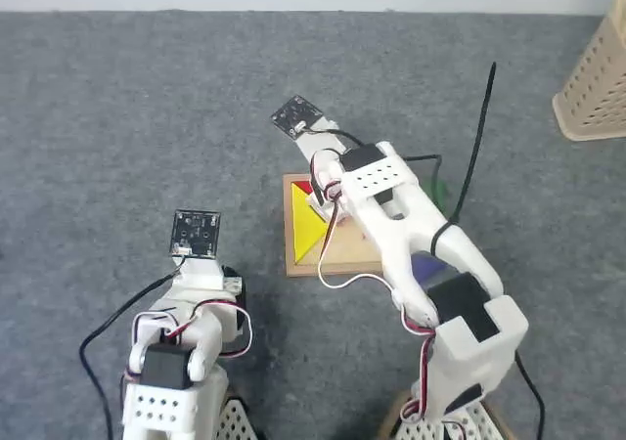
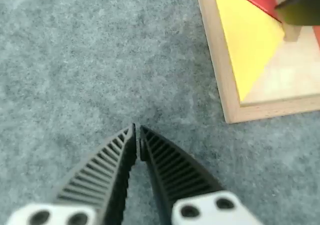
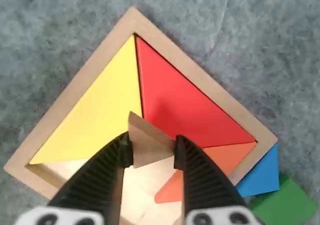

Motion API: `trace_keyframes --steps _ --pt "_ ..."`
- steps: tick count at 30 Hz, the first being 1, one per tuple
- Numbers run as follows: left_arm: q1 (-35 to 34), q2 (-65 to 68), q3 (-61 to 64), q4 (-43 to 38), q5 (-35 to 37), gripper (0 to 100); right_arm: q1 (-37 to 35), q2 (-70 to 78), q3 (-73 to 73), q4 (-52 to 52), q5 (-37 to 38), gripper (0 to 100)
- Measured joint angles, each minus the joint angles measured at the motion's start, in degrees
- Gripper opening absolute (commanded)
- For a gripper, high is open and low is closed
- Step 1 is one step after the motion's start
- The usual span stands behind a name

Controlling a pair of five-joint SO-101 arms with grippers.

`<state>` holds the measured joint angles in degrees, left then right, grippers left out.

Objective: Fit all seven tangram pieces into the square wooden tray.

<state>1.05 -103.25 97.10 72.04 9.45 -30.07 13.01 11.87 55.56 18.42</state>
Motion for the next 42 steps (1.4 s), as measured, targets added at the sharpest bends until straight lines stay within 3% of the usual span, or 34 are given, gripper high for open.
trace_keyframes --steps 8,12,18,27,34,42 --pt "0.0 0.0 0.0 0.0 0.0 1 -0.1 0.0 0.0 0.4 0.0 18.0" --pt "0.0 0.0 0.0 0.0 0.0 1 -0.1 0.0 0.0 0.4 0.0 20.3" --pt "0.0 0.0 0.0 0.0 0.0 1 -0.3 0.0 0.0 0.4 0.0 19.9" --pt "0.0 0.0 0.0 0.0 0.0 1 -1.3 -8.3 2.0 1.7 0.0 5.4" --pt "0.0 0.0 0.0 0.0 0.0 1 -1.3 -21.5 12.8 -2.5 -0.9 4.8" --pt "0.0 0.0 0.0 0.0 0.0 1 -1.3 -15.7 16.0 -6.7 -2.6 4.7"
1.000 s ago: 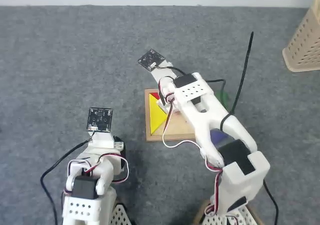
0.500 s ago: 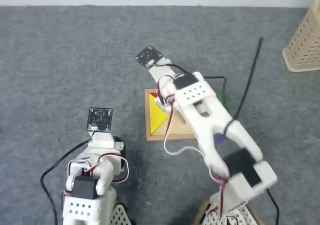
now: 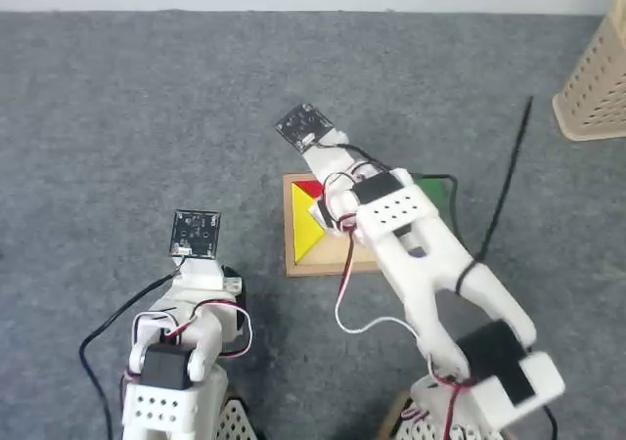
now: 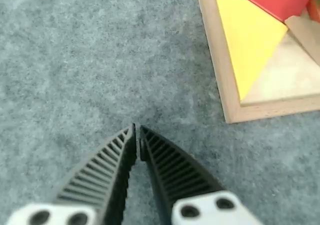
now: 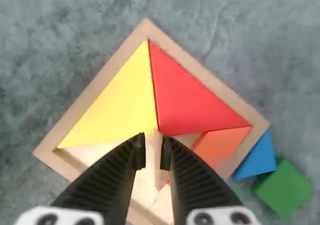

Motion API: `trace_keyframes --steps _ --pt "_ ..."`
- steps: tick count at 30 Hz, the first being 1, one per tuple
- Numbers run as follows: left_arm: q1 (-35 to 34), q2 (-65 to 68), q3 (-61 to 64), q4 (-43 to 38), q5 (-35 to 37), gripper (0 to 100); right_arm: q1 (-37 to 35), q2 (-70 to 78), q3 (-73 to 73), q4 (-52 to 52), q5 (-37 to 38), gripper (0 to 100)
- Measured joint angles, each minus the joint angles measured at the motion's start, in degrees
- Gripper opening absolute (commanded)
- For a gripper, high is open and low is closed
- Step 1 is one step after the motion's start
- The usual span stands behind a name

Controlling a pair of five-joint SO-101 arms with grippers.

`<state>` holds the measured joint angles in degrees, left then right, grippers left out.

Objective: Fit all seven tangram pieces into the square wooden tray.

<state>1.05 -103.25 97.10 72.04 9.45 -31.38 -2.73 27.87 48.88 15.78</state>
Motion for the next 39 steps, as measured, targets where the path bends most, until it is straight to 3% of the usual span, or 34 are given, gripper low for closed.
trace_keyframes --steps 10,19,23,27,34,39 --pt "0.0 0.0 0.0 0.0 0.0 1 0.1 6.5 -2.5 -0.5 -0.7 4.7" --pt "0.0 0.0 0.0 0.0 0.0 1 4.1 5.5 -2.5 -4.7 -14.2 4.7" --pt "0.0 0.0 0.0 0.0 0.0 1 6.7 5.5 -2.5 -8.1 -16.2 4.7" --pt "0.1 0.0 0.0 0.0 0.0 1 6.2 5.7 -2.5 -8.9 -15.8 4.7" --pt "0.0 0.0 0.0 0.0 0.0 1 0.3 6.0 -2.5 -4.7 -7.2 4.7" --pt "0.0 0.0 0.0 0.0 0.0 1 -0.2 6.0 -2.5 -1.7 -6.6 4.7"
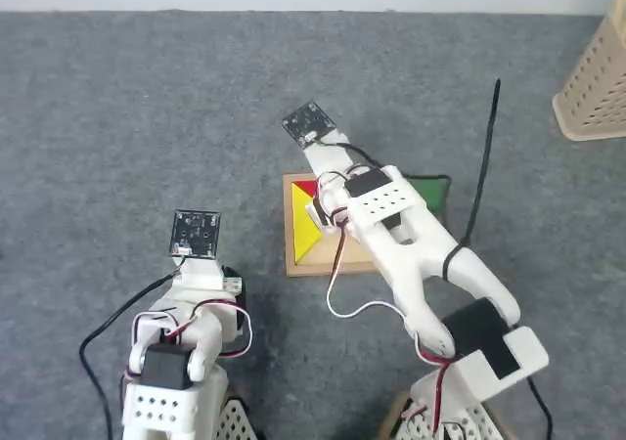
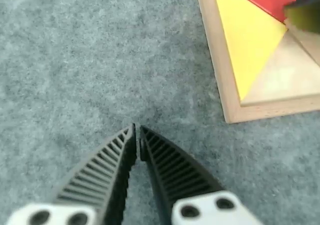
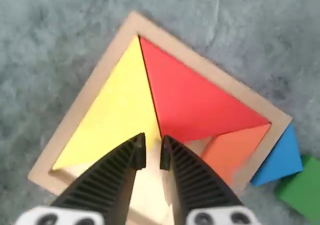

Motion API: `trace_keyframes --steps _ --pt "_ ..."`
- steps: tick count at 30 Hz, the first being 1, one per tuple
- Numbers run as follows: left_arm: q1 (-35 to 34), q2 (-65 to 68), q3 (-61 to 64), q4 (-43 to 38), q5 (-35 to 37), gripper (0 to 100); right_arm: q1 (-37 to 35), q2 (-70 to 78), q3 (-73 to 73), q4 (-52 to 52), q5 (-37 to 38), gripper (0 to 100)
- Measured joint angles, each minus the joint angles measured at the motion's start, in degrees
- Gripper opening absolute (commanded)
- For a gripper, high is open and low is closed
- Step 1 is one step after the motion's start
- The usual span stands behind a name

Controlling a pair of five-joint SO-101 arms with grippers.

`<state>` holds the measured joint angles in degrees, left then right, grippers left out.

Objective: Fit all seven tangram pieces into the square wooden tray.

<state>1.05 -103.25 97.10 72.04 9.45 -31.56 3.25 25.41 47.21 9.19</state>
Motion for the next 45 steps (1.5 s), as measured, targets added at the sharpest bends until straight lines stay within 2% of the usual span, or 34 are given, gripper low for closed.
trace_keyframes --steps 4,17,26,38,45 --pt "0.0 0.0 0.0 0.0 0.0 1 0.0 0.0 0.0 0.3 0.2 0.3" --pt "0.0 0.0 0.0 0.0 0.0 1 -0.1 0.0 0.3 0.3 0.3 0.7" --pt "0.1 0.0 0.0 0.0 0.0 1 2.1 -6.8 12.8 -14.7 -4.0 0.7" --pt "0.0 0.0 0.0 0.0 0.0 1 2.8 -7.0 16.6 -23.6 -4.0 0.7" --pt "0.0 0.0 0.0 0.0 0.0 1 6.8 -7.0 19.3 -28.9 -4.0 0.7"
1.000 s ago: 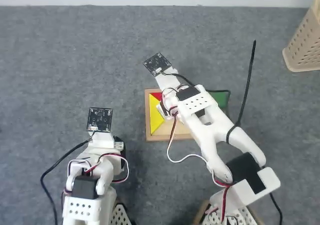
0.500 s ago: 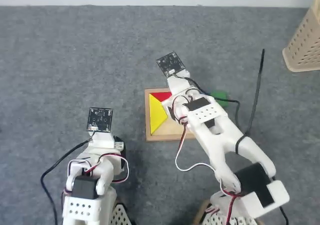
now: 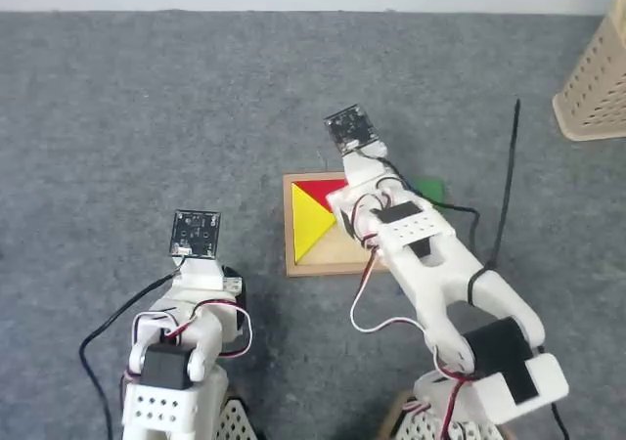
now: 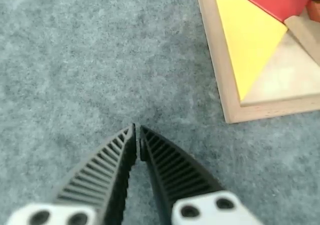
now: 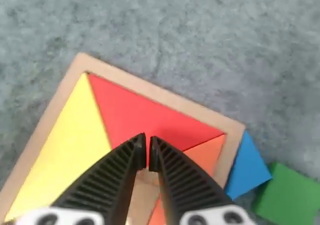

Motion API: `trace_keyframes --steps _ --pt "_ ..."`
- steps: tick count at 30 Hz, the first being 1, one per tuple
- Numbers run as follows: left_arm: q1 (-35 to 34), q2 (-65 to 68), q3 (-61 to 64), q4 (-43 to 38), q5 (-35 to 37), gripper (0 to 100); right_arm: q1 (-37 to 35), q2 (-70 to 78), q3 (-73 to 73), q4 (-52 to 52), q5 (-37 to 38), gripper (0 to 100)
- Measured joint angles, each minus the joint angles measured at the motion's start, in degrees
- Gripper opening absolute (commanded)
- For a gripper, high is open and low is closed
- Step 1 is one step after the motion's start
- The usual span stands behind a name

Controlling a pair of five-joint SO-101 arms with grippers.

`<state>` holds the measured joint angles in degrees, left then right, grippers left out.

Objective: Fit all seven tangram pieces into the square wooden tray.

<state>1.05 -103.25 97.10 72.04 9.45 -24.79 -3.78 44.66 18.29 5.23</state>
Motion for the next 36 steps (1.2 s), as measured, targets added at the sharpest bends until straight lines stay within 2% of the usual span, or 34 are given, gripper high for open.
trace_keyframes --steps 11,19,36 --pt "0.0 0.0 0.0 0.0 0.0 1 -1.2 0.4 0.3 -1.4 0.0 0.7" --pt "0.0 0.0 0.0 0.0 0.0 1 -4.2 0.5 0.3 1.1 7.3 0.7" --pt "0.0 0.0 0.0 0.0 0.0 1 -4.7 0.5 0.3 6.1 7.6 0.7"
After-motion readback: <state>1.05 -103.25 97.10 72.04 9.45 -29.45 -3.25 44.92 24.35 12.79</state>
